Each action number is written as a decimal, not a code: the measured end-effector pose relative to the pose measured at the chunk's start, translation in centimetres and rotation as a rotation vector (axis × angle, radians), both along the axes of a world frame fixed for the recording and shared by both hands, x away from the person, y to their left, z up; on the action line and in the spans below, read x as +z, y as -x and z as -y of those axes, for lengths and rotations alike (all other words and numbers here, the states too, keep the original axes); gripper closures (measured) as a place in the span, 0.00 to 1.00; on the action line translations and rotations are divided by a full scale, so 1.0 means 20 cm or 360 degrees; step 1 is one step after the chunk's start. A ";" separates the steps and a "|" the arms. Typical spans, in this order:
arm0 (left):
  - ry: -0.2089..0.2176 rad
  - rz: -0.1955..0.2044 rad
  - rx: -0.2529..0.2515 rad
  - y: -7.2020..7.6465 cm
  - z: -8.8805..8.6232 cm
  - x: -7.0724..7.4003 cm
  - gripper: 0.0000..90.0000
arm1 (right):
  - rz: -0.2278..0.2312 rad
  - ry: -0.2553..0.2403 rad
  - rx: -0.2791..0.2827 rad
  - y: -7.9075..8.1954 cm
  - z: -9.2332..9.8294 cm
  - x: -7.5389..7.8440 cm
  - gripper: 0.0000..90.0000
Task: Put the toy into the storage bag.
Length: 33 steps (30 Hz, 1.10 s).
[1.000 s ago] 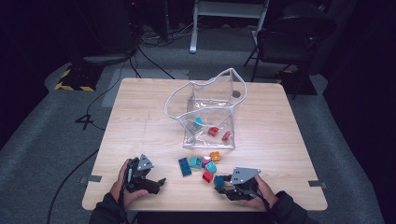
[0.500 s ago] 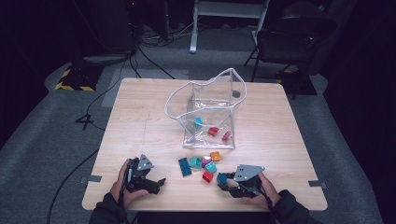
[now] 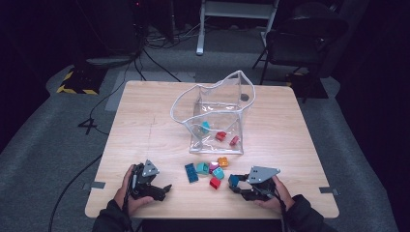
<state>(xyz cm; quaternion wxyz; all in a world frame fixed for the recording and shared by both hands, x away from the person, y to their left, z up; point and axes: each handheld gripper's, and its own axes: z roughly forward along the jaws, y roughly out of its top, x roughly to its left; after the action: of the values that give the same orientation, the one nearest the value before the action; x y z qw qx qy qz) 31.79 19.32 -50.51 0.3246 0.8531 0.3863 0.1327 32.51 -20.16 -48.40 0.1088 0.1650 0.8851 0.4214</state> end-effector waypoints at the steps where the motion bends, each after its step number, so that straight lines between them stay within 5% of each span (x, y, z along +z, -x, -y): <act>1: 0.0000 0.0000 0.0000 0.00 0.00 0.00 0.00 | 0.0003 -0.0004 -0.0006 0.00 0.00 0.00 0.64; 17: -0.0006 0.0002 -0.0002 0.00 0.00 0.00 0.00 | 0.0060 -0.0047 -0.0068 -0.06 0.06 0.11 0.64; 33: 0.0000 -0.0002 0.0001 0.00 0.00 0.00 0.00 | 0.0137 -0.0110 -0.0136 -0.14 0.09 0.33 0.64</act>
<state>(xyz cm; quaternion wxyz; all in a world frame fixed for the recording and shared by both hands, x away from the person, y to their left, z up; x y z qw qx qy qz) 31.83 19.32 -50.50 0.3242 0.8531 0.3868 0.1322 35.31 -21.97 -41.72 0.1590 0.1878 0.8567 0.4534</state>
